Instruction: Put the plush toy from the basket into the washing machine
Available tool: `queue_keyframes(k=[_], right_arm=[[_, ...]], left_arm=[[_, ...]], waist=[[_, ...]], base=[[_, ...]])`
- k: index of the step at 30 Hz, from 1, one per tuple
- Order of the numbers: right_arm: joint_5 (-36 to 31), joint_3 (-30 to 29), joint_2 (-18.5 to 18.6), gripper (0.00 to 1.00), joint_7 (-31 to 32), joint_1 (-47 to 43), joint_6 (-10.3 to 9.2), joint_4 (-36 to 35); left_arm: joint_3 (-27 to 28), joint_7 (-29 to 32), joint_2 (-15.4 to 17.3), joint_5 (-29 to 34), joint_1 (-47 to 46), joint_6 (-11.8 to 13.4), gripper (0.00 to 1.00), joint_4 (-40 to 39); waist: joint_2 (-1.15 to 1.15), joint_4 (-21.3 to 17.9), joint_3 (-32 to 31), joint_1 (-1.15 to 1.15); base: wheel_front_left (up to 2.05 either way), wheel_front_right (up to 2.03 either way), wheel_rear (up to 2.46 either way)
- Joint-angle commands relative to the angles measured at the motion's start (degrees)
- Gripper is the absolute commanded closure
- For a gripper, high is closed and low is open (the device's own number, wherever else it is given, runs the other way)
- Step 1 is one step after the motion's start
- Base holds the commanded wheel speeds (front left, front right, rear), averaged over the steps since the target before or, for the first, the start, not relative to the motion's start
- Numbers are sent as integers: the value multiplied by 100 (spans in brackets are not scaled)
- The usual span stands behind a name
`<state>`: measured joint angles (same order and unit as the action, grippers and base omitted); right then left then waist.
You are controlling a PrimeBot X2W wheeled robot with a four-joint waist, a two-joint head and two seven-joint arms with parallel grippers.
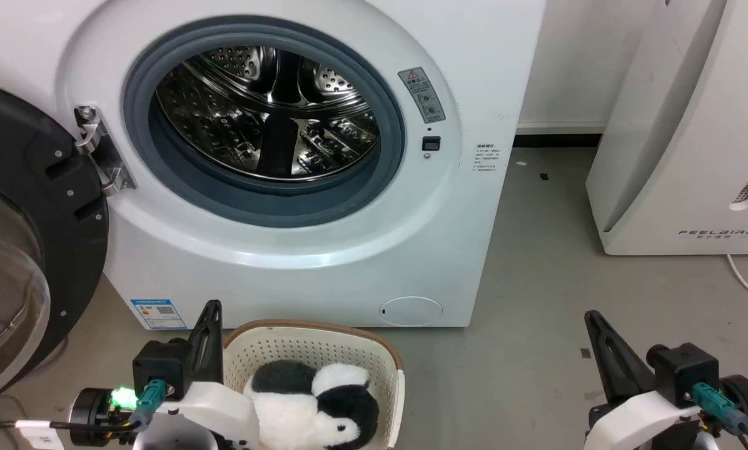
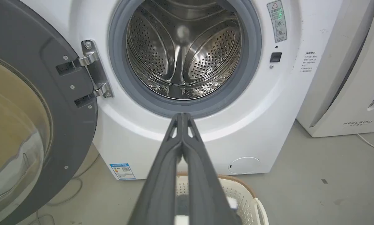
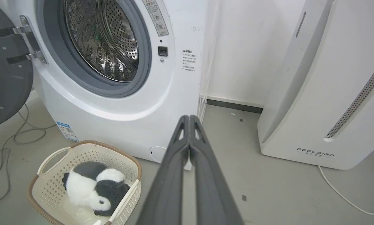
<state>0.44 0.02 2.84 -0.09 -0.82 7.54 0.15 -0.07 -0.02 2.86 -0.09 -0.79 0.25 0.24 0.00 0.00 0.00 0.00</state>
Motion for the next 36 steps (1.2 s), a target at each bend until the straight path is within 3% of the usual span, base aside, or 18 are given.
queue_keyframes(k=[1, 24, 25, 36], right_arm=[[-44, -2, 4, 100, 9, 82, -5, -15], [5, -2, 0, 100, -3, -2, 0, 1], [6, 0, 0, 0, -3, -2, 0, 1], [175, -59, 0, 0, -131, 0, 0, -112]], left_arm=[[7, 2, 1, 9, 79, -25, 100, -24], [-3, -3, 0, -1, -1, 3, 100, 3], [-2, -3, 0, -1, -1, 4, 0, 4], [-65, -131, 5, -20, -70, 72, 0, 117]], waist=[[0, 0, 0, 0], [0, 0, 1, 0], [0, 0, 1, 0], [0, -9, 55, 0]], base=[[0, 0, 0], [0, 0, 0], [0, 0, 0], [0, 0, 0]])
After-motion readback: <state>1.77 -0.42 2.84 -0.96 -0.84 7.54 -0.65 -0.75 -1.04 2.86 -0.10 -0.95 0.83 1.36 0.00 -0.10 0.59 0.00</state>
